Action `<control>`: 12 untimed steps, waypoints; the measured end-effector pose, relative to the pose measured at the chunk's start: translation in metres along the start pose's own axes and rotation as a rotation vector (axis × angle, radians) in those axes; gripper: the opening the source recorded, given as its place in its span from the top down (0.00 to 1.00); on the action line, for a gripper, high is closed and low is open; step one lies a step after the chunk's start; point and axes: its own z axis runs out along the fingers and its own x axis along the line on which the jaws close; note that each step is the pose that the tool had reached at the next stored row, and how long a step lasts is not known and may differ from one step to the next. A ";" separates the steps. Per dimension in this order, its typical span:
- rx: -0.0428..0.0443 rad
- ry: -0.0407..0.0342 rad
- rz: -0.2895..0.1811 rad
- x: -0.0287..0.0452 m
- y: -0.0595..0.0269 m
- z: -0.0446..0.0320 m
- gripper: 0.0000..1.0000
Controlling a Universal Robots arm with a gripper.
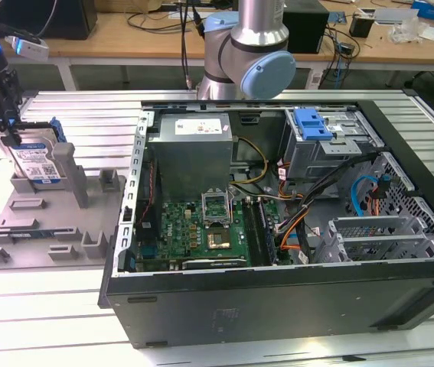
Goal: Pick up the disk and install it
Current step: 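Pick up the disk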
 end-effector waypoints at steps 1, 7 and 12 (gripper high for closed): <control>0.0000 0.0000 0.000 0.0000 0.0000 0.0001 0.61; 0.0000 0.0000 0.000 -0.0001 0.0000 0.0017 0.61; 0.0000 0.0001 0.000 -0.0001 0.0000 0.0021 0.61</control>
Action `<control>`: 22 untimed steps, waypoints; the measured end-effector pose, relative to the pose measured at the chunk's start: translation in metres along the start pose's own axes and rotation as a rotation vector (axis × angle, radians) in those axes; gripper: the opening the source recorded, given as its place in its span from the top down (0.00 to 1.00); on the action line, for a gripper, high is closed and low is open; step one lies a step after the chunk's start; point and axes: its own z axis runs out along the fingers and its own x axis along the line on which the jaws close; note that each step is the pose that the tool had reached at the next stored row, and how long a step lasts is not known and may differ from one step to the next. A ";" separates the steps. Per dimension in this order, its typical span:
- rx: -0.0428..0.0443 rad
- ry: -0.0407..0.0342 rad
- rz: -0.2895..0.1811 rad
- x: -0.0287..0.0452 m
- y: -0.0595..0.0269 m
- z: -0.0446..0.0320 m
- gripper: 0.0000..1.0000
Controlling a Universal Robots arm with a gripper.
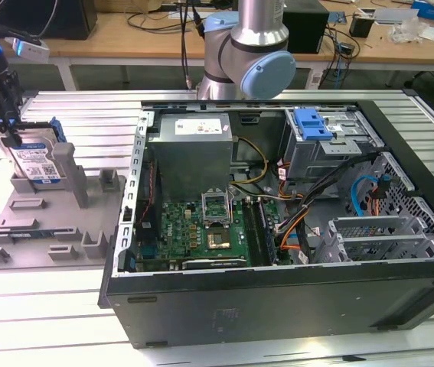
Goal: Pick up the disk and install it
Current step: 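Pick up the disk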
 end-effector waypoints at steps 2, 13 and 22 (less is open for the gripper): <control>0.0000 0.0000 0.000 0.0000 0.0000 0.0001 0.63; 0.0001 -0.0001 0.000 0.0001 0.0000 -0.0018 0.63; 0.0001 0.0000 0.000 0.0013 0.0003 -0.0358 0.63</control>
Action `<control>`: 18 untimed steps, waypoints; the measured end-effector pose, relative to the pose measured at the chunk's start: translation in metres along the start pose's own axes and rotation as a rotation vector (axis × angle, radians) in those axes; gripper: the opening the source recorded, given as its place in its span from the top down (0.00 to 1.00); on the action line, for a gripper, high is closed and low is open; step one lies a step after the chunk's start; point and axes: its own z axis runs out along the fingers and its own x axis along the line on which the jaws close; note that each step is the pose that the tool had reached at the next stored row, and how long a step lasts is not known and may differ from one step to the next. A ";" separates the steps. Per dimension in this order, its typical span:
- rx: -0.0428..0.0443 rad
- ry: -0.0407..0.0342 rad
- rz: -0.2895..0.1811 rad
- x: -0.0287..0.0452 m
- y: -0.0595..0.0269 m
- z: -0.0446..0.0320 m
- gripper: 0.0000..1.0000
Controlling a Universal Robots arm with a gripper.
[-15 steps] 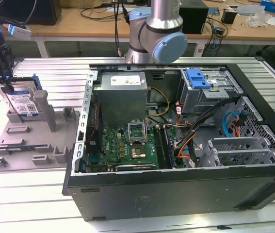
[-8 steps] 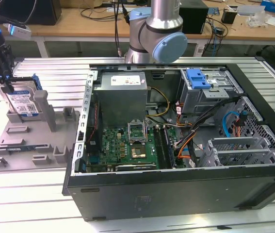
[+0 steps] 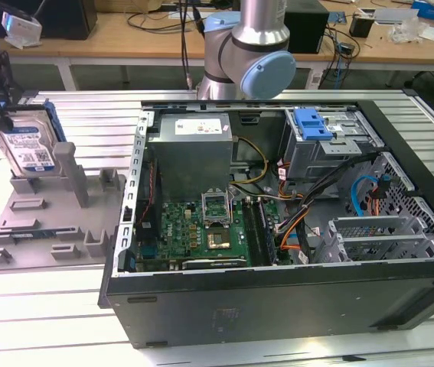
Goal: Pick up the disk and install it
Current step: 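Pick up the disk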
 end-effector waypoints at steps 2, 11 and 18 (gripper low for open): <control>-0.0001 0.0000 0.000 0.0003 0.0001 -0.0094 0.63; 0.0000 0.0000 0.000 0.0013 0.0003 -0.0353 0.63; 0.0001 0.0000 0.000 0.0023 0.0005 -0.0624 0.63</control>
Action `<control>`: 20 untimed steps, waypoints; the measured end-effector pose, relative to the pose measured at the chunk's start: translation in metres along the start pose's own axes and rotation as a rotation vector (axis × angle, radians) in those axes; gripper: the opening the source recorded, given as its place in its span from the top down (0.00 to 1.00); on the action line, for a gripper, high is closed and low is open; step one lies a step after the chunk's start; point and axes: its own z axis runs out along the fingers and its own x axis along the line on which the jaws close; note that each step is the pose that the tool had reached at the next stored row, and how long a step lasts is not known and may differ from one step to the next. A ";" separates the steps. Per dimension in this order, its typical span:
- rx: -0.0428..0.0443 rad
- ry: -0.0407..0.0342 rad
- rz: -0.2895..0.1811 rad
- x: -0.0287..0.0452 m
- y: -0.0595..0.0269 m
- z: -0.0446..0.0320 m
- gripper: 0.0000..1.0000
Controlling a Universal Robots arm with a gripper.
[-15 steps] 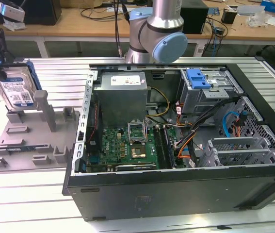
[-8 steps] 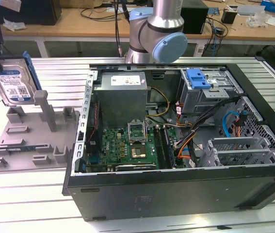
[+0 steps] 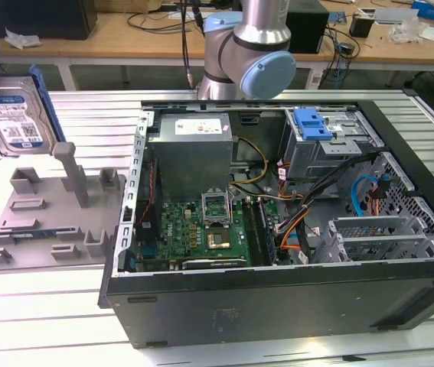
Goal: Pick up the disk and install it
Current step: 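Pick up the disk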
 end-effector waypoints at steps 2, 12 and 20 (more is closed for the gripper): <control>-0.0001 0.0000 0.000 0.0003 0.0001 -0.0073 0.63; -0.0001 0.0000 0.000 0.0019 0.0004 -0.0511 0.63; -0.0001 -0.0001 0.000 0.0028 0.0005 -0.0744 0.63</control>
